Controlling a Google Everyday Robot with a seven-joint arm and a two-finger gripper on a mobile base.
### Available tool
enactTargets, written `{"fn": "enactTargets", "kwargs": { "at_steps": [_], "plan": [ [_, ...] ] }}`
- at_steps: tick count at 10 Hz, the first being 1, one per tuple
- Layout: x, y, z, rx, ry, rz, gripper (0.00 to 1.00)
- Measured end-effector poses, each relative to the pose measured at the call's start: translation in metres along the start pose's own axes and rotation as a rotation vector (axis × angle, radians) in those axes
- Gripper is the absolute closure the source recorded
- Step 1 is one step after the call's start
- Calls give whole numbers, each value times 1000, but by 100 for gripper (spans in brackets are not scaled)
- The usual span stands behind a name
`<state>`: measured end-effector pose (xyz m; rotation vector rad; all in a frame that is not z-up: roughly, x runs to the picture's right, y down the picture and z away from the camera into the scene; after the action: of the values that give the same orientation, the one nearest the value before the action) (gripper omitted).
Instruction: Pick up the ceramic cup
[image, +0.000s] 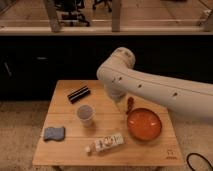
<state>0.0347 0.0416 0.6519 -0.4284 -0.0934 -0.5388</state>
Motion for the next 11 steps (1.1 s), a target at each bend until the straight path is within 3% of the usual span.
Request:
{"fn": "enactTargets", "kwargs": {
  "at_steps": [5, 8, 11],
  "plan": [
    [-16, -13, 2, 15, -26, -67, 20],
    [-46, -34, 7, 27, -57, -131, 20],
    [-49, -39, 13, 32, -77, -165, 20]
  ]
}}
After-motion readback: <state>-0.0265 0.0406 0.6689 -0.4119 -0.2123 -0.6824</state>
